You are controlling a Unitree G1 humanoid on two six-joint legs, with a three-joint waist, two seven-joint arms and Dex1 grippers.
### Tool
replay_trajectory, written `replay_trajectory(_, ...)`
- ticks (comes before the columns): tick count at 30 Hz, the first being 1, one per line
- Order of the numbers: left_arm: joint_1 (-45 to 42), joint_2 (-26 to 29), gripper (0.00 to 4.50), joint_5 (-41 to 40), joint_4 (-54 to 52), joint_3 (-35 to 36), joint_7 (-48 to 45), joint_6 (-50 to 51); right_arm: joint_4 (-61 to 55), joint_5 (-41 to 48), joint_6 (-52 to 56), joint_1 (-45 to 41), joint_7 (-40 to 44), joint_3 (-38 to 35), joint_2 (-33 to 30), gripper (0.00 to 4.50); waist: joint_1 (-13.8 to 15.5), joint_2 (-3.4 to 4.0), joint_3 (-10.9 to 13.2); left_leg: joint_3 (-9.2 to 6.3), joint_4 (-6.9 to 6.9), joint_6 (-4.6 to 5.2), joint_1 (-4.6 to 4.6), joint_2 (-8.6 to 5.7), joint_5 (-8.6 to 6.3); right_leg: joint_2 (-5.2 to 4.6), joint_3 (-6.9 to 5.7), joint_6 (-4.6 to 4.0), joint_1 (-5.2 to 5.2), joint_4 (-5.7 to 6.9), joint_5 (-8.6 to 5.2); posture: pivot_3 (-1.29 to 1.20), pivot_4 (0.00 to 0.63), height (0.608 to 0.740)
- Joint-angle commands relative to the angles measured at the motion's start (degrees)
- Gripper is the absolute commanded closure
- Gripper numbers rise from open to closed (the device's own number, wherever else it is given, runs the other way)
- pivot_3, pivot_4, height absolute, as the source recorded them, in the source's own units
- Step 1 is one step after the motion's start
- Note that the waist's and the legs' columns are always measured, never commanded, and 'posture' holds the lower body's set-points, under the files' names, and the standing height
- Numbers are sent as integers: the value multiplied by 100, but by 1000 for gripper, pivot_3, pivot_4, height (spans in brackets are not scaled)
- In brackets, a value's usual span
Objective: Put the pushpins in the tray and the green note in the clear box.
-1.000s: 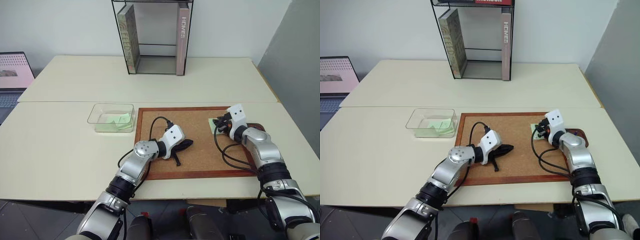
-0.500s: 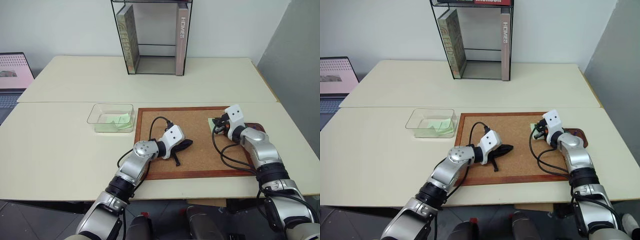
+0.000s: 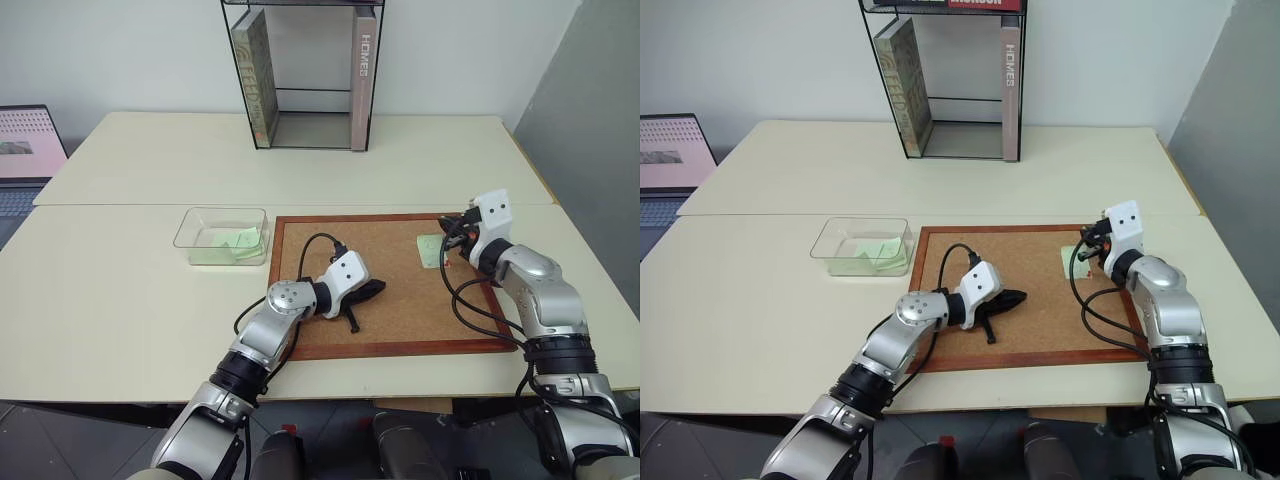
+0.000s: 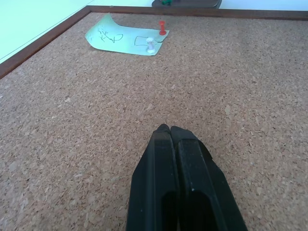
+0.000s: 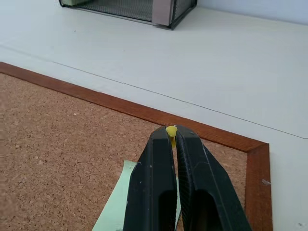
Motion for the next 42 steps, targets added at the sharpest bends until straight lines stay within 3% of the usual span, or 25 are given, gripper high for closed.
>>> replay_trajectory(1,157,101,4500,222,226,-186,-67,120,-975,202,403,328,-42,-458,-397,4472,10,0,0,-1,0,0,-1,0,0,0,-1,0,0,-1,0,0,150,740)
replay_trajectory(7,115,76,4500,216,280,-207,-81,33,-1610,39,933,1452,-79,-863,-1115,4472,37,2,-2,2,-4,0,1,1,-1,0,0,-2,0,-7,-2,0,150,740)
replay_trajectory(17,35,37,4500,252,399,-236,-102,-62,-1199,-146,1039,1721,-232,-795,-1292,4472,-1,5,-4,12,3,1,17,1,1,-1,10,-35,9,-7,-22,0,150,740)
replay_trajectory(29,54,63,4500,294,387,-236,-119,-101,-840,-223,979,1417,-276,-728,-1301,1998,7,5,-4,10,-1,1,15,-2,0,-1,10,-35,9,-8,-22,0,150,740)
replay_trajectory(42,45,49,4500,320,454,-262,-185,-177,-2265,537,1580,1432,-606,-1639,-965,1998,9,5,-4,7,-3,1,12,-1,0,-1,8,-36,8,-10,-22,0,150,740)
